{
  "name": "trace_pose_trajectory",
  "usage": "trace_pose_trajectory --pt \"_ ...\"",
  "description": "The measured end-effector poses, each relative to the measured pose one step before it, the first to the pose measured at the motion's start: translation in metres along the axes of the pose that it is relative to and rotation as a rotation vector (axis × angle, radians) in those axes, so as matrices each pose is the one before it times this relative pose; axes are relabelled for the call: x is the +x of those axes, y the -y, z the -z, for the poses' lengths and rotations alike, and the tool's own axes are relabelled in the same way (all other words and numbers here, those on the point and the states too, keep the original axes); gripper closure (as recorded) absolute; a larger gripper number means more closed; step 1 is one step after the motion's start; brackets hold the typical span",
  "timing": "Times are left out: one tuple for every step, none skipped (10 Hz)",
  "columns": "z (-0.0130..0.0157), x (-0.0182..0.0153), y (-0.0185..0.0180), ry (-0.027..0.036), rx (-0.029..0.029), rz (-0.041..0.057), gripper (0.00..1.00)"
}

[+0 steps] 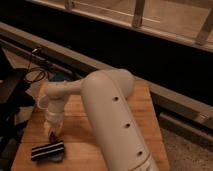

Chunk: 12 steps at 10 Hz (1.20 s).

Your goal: Drag the pepper across the table

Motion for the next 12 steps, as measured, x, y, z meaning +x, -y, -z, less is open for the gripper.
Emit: trace_pose_trajectory --pt "-0.00405 -0.00737 -0.01081 -0.00637 0.00687 0.02765 0.8" --pt "-0.00202 -0.00271 -0.00725 -0.00968 0.00283 0.00009 0.8" --pt "0.00037 -0.00065 -0.00348 -0.01395 0.00363 -0.00261 0.8" --pt "-0.00046 -0.00286 -0.00538 -0.00701 0.0047 0.01099 0.8" --pt "0.00201 -0.00243 -0.00596 0.00153 0.00393 0.01089 0.8" --pt "0.00061 0.00055 -0.00532 -0.00219 0.00275 0.00102 0.8" --pt "0.00044 0.00152 -0.00149 -0.00207 0.00114 -0.00103 0.8" --pt "0.00074 0.00124 0.00126 -0.0011 0.00194 -0.00197 0.8" --pt "0.00059 -0.00139 -0.00293 -0.00082 0.00145 0.00362 0.8" --pt "0.00026 -0.00054 -0.00223 -0.00146 0.00143 0.00198 0.8" --pt "0.00038 0.00004 -0.00238 -0.00341 0.00213 0.0023 0.8" --pt "0.00088 0.00075 -0.00044 -0.00016 0.00164 -0.00014 0.8"
